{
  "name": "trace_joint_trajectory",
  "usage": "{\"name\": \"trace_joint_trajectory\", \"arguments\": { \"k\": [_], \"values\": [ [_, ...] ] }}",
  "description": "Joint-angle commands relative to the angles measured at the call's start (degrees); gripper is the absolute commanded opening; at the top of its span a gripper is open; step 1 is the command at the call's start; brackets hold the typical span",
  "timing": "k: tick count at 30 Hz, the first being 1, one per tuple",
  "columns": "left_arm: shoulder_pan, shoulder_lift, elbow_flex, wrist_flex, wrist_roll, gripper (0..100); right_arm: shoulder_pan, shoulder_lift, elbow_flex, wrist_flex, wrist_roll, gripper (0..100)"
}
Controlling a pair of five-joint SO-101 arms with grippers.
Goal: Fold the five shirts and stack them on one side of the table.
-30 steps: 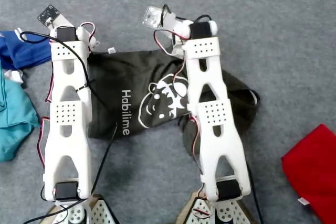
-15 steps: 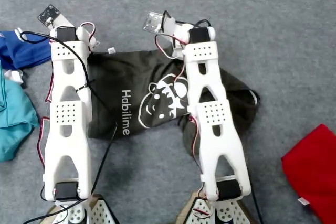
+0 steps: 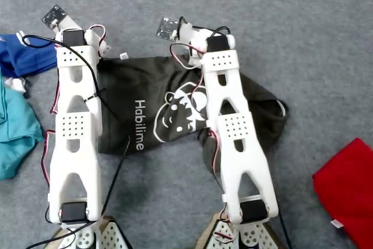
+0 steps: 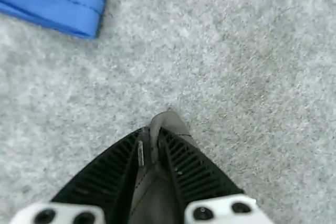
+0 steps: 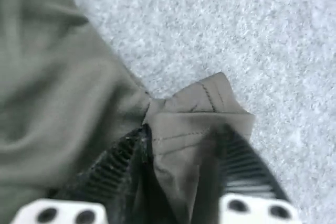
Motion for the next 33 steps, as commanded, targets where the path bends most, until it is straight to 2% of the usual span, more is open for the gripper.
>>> {"name": "trace_joint_trajectory", "arguments": {
  "k": [1, 3, 16, 22, 33],
  "values": [
    [0.2, -0.9, -2.5, -0.9, -0.4, 2, -1.1, -0.6, -2.4, -1.1, 0.3, 5.8],
    [0.2, -0.9, -2.5, -0.9, -0.4, 2, -0.9, -0.7, -2.5, -1.2, -0.7, 0.9],
    [0.2, -0.9, -2.5, -0.9, -0.4, 2, 0.2, -8.2, -2.6, -2.7, -7.7, 0.5],
    [0.3, -0.9, -2.5, -1.6, -0.4, 2, 4.2, -17.7, -2.5, -1.1, -12.7, 0.5],
    [0.2, -0.9, -2.5, -1.1, -0.4, 2, 12.0, -35.0, -2.0, 2.3, -12.5, 0.5]
  ]
}}
